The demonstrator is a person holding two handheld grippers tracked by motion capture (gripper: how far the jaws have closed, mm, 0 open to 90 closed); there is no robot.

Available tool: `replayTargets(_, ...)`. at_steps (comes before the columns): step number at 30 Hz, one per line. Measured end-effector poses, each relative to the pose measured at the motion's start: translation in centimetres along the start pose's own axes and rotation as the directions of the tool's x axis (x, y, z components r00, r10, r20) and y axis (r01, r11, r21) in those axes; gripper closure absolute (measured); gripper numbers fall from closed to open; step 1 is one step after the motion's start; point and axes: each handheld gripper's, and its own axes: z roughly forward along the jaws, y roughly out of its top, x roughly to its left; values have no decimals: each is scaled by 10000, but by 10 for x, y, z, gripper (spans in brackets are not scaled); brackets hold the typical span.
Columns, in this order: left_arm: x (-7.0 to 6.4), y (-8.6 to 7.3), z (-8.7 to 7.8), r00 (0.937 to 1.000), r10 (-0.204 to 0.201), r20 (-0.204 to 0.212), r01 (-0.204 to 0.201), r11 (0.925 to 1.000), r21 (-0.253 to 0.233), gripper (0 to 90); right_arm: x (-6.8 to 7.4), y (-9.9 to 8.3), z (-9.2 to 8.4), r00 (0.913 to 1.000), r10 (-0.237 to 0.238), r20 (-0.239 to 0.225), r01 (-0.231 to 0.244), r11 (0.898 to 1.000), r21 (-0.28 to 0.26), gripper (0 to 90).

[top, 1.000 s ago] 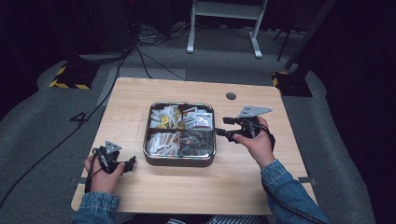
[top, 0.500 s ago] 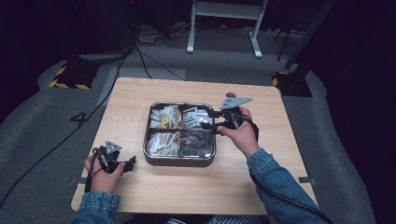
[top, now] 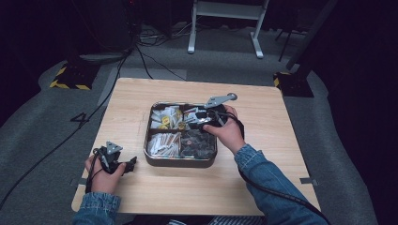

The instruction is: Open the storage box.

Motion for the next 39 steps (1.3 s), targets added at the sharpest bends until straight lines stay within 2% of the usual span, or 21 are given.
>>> replayTargets(12,0,1,1,10000,-11,66,10,10000,7,154,2,2,34,9998,110,-175,-106,9996,261,401)
replayTargets(18,0,1,1,10000,4,61,-4,10000,-1,153,4,3,49,9997,145,-187,-136,9987,491,438)
replayTargets(30,0,1,1,10000,8,63,-8,10000,2,153,3,-1,63,9995,309,64,-313,9958,865,502)
replayTargets(39,0,1,1,10000,9,57,-9,10000,-3,154,8,-2,69,9998,36,177,-55,9941,1082,586)
